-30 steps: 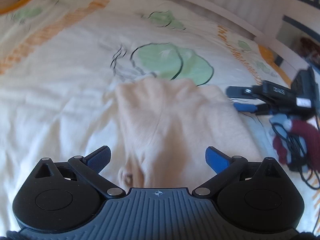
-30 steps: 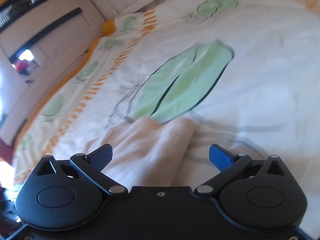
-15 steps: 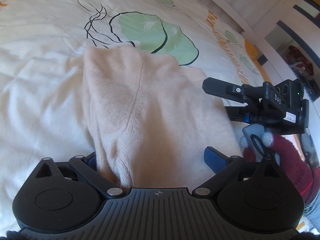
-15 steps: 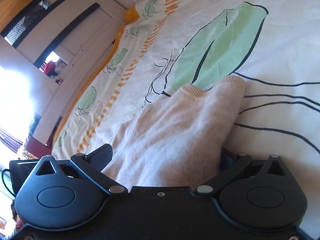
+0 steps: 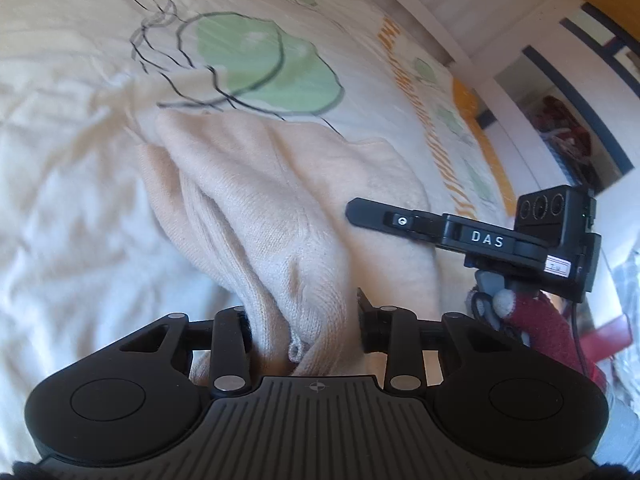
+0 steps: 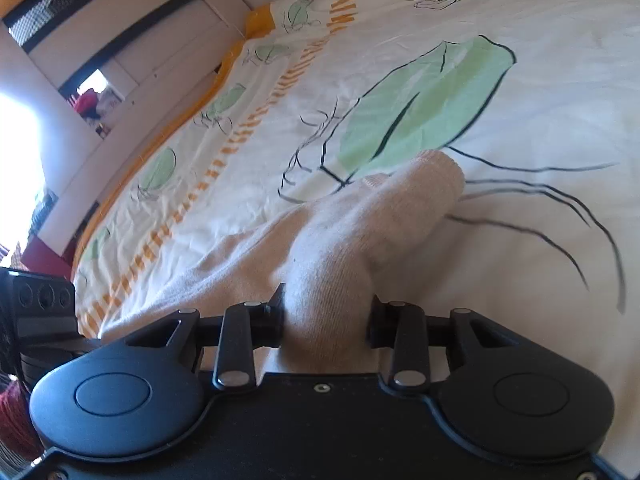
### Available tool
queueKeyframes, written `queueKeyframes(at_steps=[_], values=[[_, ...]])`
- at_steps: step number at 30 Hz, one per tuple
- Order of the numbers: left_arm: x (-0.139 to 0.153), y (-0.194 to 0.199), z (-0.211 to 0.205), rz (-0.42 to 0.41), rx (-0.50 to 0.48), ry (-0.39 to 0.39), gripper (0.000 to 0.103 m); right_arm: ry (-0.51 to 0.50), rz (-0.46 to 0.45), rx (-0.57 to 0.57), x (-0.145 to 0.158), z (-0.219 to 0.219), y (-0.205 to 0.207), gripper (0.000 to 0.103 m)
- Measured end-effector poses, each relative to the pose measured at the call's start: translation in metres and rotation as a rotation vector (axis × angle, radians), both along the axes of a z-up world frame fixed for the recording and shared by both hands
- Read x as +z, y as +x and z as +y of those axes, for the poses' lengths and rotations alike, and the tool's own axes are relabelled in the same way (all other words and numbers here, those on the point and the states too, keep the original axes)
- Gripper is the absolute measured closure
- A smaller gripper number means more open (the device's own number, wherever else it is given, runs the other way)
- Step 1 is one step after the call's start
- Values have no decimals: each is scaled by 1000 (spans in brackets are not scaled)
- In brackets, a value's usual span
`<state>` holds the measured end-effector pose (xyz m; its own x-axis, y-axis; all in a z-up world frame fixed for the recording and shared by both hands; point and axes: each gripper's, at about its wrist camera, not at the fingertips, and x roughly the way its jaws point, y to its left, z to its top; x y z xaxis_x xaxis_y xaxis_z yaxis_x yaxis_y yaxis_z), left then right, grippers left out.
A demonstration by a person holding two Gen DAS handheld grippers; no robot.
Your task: Fold small clothes
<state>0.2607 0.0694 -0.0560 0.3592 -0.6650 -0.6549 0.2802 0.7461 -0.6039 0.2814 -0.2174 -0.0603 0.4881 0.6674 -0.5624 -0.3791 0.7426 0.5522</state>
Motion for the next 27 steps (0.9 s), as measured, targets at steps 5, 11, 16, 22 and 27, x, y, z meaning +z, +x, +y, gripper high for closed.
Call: queueKeyframes(at_steps=[5,11,16,22,27], values=[[0,-48,-29,7,-79,7,69,-17,39,-24,3,-28,-58,57],[-5,-97,-54,4,-123,2,69,7,89,-87,-5,-63,-114,55],[-11,-111,-53,-10,-97,28,62,-13,108,-165,-14,-74,-130,39],[-16,-124,-32,-36,-36,51,44,-107,54,-238,-13,-70,-146,15],[-17,-141,-11,-57,9,34,37,-142,35,-284,-19,-68,-163,7]])
